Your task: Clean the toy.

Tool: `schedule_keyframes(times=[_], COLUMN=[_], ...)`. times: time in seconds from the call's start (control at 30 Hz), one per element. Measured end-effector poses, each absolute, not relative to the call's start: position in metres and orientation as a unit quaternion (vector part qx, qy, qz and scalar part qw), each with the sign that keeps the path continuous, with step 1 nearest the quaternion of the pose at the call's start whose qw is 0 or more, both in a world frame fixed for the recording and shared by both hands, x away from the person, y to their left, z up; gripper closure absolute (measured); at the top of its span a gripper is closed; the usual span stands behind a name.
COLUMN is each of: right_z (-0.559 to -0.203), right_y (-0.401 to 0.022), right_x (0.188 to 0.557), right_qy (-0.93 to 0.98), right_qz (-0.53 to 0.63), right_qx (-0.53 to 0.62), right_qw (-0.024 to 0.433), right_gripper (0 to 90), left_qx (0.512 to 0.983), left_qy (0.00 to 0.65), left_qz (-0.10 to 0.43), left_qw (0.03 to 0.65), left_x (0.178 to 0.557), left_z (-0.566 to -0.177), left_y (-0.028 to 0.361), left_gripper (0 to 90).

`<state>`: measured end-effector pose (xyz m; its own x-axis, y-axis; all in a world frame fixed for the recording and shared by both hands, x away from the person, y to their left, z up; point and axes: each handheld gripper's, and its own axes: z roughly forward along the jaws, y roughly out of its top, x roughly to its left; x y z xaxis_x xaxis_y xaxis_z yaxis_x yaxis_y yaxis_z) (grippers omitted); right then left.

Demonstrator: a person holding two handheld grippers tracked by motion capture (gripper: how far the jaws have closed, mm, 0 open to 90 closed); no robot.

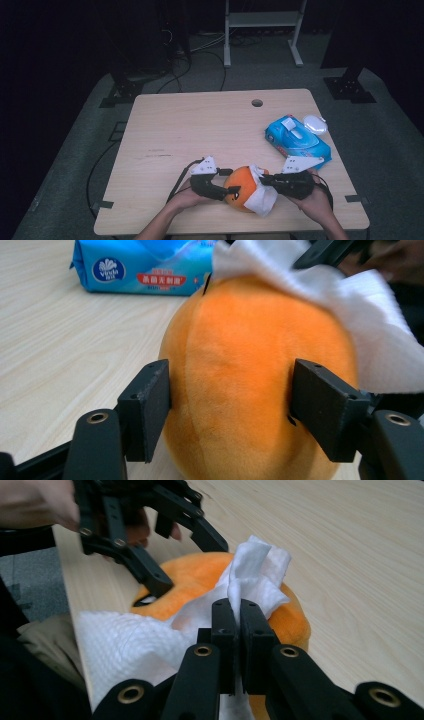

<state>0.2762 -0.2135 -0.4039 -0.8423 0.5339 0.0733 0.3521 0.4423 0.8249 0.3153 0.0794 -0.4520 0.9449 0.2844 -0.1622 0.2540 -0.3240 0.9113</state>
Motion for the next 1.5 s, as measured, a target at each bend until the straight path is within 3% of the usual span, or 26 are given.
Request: schedule_keyframes(times=[0.13,0.27,0.4,0.6,1.03,1.3,1.4,1.5], right_z=[-0.41,-0.411,-0.401,-0.398,-0.406,-0.412,-0.41,-0.4], right_y=[-0.225,-0.235,-0.217,-0.186,-0.224,-0.206,-0.202,-0.208], right_x=[0.285,0.291,0.282,0.271,0.286,0.277,0.275,0.277], right_qy=[0.836,0.823,0.829,0.849,0.83,0.854,0.859,0.842], right_qz=[0.444,0.458,0.461,0.456,0.45,0.456,0.45,0.462], right_qx=[0.3,0.318,0.292,0.24,0.302,0.245,0.237,0.26], right_qw=[0.122,0.111,0.126,0.12,0.132,0.058,0.064,0.1], right_gripper=[85.7,85.7,85.7,85.4,85.5,85.5,85.5,85.4], left_qx=[0.816,0.832,0.828,0.828,0.829,0.817,0.819,0.822], left_qy=[0.145,0.132,0.14,0.155,0.152,0.171,0.168,0.162], left_qz=[0.016,0.03,0.043,0.04,0.035,-0.002,-0.001,0.003], left_qw=[0.559,0.538,0.541,0.538,0.537,0.551,0.549,0.546], left_x=[0.312,0.309,0.309,0.31,0.31,0.313,0.313,0.31], left_z=[-0.443,-0.453,-0.449,-0.453,-0.457,-0.451,-0.454,-0.454], left_y=[0.08,0.072,0.069,0.071,0.072,0.073,0.073,0.07], left_gripper=[27.3,31.9,38.0,34.4,35.1,17.2,22.5,24.9])
